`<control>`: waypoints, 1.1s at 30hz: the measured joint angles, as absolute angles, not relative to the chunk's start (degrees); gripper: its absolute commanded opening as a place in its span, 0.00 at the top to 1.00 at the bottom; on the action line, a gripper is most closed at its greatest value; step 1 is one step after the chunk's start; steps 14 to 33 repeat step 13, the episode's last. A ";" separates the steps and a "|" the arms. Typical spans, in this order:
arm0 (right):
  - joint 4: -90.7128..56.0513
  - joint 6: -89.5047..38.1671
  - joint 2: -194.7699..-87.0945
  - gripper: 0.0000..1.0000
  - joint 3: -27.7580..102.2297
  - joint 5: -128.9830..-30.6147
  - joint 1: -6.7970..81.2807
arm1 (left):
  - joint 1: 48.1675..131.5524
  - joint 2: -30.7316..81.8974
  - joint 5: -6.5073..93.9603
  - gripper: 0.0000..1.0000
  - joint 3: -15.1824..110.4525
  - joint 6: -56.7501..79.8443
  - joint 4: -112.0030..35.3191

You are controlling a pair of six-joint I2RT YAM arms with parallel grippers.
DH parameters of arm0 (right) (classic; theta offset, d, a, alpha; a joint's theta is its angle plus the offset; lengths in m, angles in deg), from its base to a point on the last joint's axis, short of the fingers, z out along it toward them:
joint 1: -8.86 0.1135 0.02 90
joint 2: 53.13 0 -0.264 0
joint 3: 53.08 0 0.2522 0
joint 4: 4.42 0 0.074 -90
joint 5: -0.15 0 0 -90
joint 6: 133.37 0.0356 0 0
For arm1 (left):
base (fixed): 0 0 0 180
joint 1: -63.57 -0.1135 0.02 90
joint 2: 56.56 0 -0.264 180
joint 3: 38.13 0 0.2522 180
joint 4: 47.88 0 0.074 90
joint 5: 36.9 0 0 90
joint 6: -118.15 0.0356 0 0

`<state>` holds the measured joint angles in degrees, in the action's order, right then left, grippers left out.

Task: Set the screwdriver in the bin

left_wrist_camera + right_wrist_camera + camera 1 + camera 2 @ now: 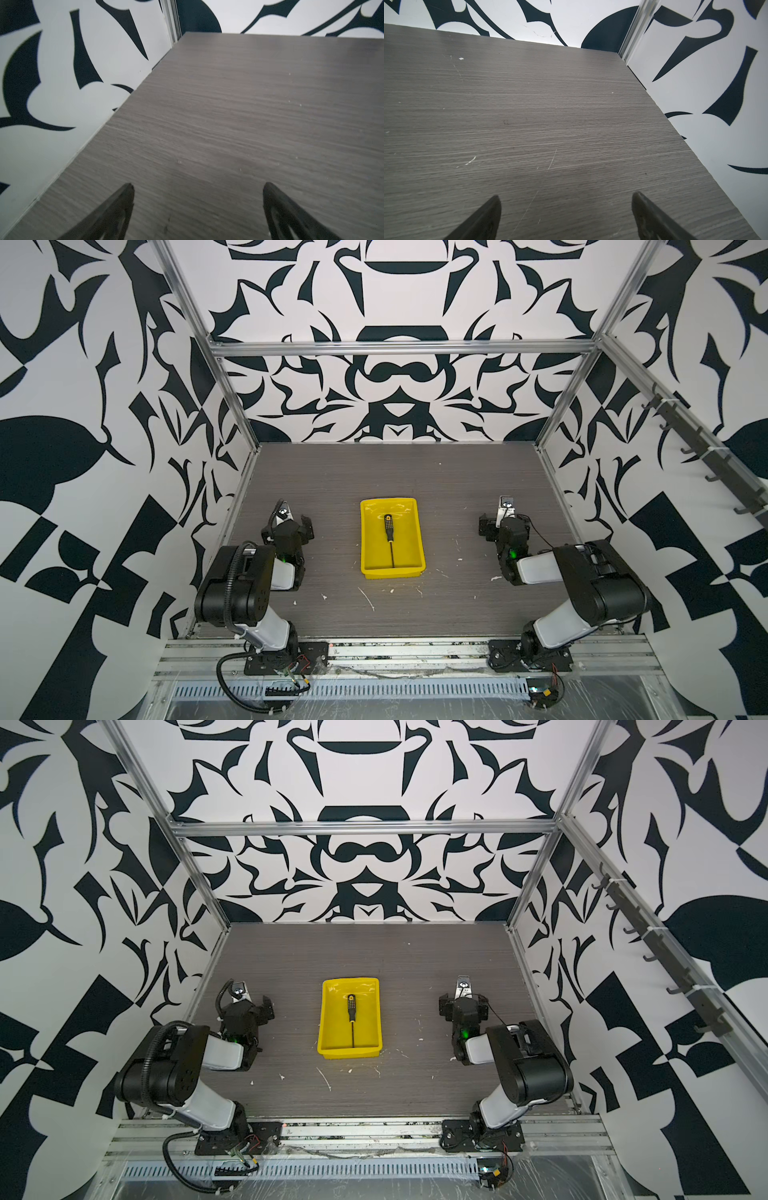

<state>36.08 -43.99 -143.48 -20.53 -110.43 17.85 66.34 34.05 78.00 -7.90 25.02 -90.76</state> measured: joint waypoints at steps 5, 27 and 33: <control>36.08 -43.99 -143.48 0.00 -20.53 -110.43 17.85 | 65.29 33.70 75.58 0.01 -5.40 24.54 -90.57; 36.04 -43.93 -143.48 0.00 -20.53 -110.17 17.83 | 65.07 33.68 74.46 0.01 -5.34 24.47 -89.91; 36.04 -43.93 -143.48 0.00 -20.53 -110.17 17.83 | 65.07 33.68 74.46 0.01 -5.34 24.47 -89.91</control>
